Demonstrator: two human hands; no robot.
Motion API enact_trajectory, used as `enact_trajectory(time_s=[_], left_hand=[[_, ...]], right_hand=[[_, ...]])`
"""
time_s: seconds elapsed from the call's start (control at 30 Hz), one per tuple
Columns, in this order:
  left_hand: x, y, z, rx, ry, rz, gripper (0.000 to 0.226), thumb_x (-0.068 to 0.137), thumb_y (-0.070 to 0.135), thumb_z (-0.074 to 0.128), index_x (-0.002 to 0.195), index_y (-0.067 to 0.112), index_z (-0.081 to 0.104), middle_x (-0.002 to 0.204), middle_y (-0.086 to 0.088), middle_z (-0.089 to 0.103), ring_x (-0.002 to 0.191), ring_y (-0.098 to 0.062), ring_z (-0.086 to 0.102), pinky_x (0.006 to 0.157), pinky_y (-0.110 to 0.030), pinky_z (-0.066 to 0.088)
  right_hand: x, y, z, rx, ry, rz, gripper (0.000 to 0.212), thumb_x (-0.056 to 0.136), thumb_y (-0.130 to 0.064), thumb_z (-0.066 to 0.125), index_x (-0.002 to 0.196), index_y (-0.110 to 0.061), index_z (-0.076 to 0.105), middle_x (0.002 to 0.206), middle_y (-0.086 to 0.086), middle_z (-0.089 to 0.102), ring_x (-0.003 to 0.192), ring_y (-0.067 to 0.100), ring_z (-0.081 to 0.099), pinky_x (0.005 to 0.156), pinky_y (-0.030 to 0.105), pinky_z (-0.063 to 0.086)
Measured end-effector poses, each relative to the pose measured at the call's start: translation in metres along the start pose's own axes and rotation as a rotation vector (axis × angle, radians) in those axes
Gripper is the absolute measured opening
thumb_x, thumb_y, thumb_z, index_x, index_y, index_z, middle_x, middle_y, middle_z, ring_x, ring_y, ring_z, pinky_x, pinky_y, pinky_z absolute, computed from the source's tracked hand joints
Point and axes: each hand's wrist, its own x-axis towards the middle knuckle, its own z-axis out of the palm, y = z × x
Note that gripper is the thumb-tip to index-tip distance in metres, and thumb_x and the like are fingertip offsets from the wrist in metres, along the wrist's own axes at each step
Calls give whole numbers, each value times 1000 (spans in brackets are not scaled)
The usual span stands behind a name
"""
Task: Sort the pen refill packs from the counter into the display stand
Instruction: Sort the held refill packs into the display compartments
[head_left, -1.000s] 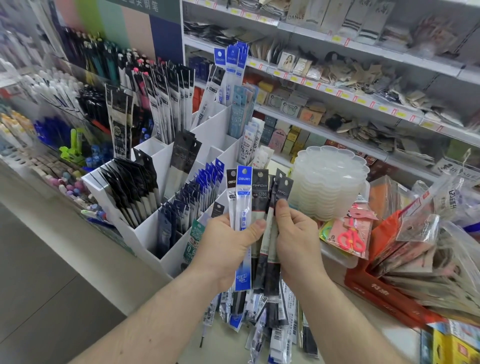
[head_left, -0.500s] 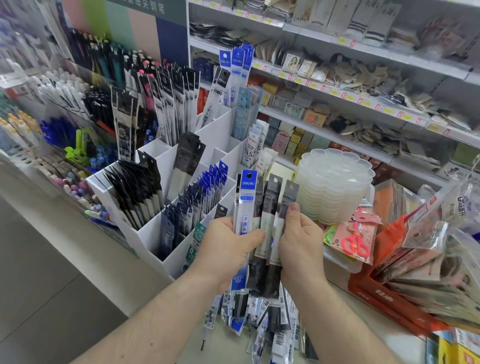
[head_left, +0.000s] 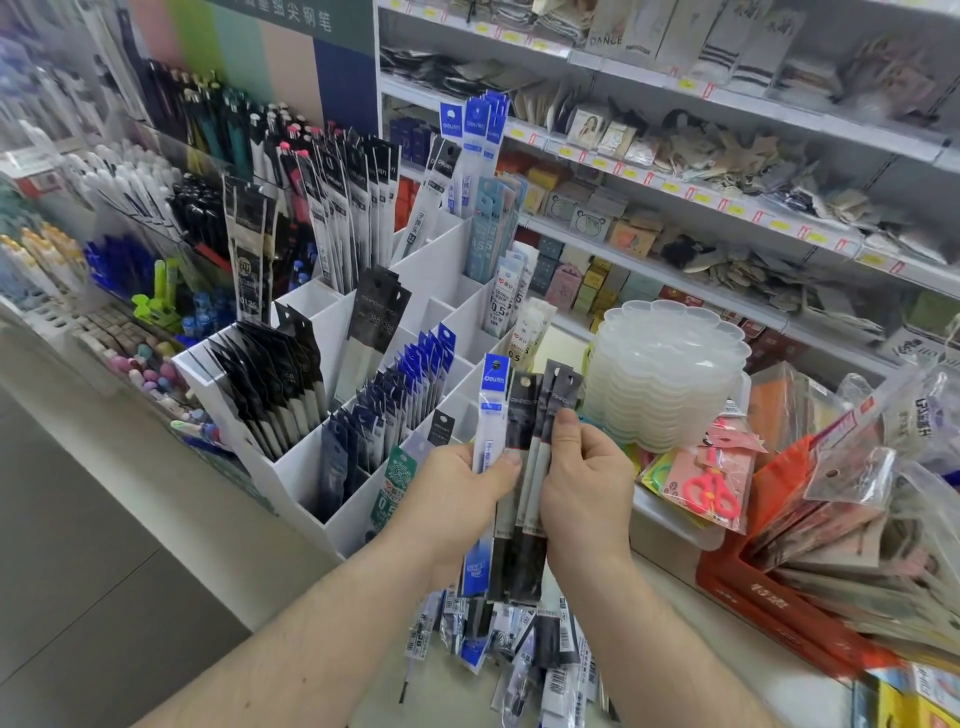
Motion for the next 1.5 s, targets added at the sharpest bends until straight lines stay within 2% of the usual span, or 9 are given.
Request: enact_trajectory(time_s=[0.1,0.2,0.33,0.47,0.63,0.87,1.07,1.3,1.5], left_hand=[[-2,0,2,67,-100,3,61,74,69,68,97,12,72,99,-27,71,91,-27,66,95,-57,50],[-4,6,-3,65,-193,34,13,89,28,71,92,16,75,94,-9,77,90,-18,70,88,-37,56],[-9,13,-11,75,-209,12,18,93,3,64,94,17,74,100,-11,76,97,-25,72,93,-40,56],[-16,20,-23,134,-166,6,14,95,6,63,97,13,74,98,-10,77,98,-27,72,92,-40,57],[-29,29,-38,170,-137,26,11,94,13,66,95,18,76,92,-3,77,94,-21,73,89,-37,56],[-52,44,-60,-133,220,155,15,99,18,55,95,13,69,86,-5,78,75,-19,75,63,-26,60],[-69,45,-82,-149,508,316,21,102,16,51,92,8,68,55,2,59,43,-11,47,43,-19,42],[-80,42,-98,-174,574,311,22,101,14,51,87,9,67,55,1,46,45,-11,33,40,-18,30],[-85,42,-103,-169,554,296,20,101,16,52,89,10,67,54,3,45,46,-12,32,43,-20,29]], right_hand=[[1,1,1,-55,23,-35,47,102,-30,54,62,-5,54,58,6,52,59,20,43,59,36,38],[-1,-1,-1,-17,22,-39,39,100,-25,58,63,-16,59,60,-1,60,62,19,55,60,37,46],[-8,-7,-4,-29,-80,-21,30,99,-22,58,71,-17,66,70,1,70,69,19,65,63,36,55],[-10,-33,-17,-37,-436,119,16,97,-12,61,85,-12,71,78,9,74,65,14,68,58,31,57],[1,-51,-19,-64,-767,220,13,94,-8,63,96,-1,74,75,11,69,42,5,41,42,16,30],[14,-62,5,89,-505,219,19,93,-9,66,75,-10,59,46,-5,43,46,11,22,51,28,12],[20,-94,30,108,-278,0,20,90,-16,71,72,-12,63,53,-2,59,36,5,35,43,19,28],[11,-96,74,47,-322,-190,19,88,-15,75,70,-16,69,55,-5,61,43,2,45,48,17,37],[14,-77,102,-190,-379,-233,27,82,-31,78,74,-7,70,78,18,72,66,29,62,70,50,54]])
